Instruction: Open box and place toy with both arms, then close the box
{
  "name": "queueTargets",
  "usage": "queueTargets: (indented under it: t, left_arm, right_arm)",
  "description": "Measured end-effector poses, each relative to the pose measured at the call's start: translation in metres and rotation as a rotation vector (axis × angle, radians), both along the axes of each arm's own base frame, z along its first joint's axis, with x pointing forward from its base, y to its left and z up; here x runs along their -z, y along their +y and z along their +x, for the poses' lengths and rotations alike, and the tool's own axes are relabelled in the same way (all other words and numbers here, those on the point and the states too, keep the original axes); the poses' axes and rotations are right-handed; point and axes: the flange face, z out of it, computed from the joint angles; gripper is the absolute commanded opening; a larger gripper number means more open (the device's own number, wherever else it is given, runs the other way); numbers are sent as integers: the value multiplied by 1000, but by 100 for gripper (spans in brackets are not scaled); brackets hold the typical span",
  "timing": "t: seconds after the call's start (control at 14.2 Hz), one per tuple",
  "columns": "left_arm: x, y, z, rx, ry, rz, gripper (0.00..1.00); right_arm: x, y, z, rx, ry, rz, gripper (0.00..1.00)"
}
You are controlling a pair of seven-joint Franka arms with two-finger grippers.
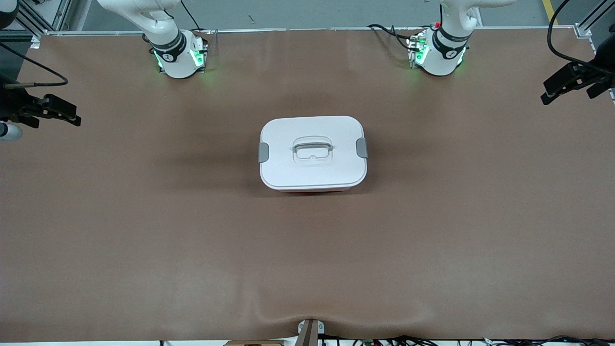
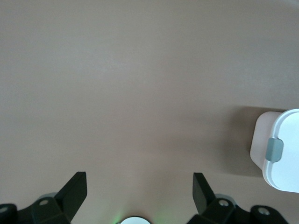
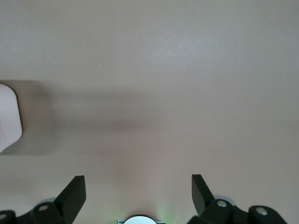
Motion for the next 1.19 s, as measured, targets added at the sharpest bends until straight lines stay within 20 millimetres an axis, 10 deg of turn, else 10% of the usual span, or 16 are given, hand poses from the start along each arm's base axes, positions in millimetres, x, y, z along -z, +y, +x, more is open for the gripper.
queueTargets:
  t: [1.19]
  left_arm:
    - [13,-41,-3,88,47,8,100]
  right_arm:
    - [0,0,0,-1,-3,0,100]
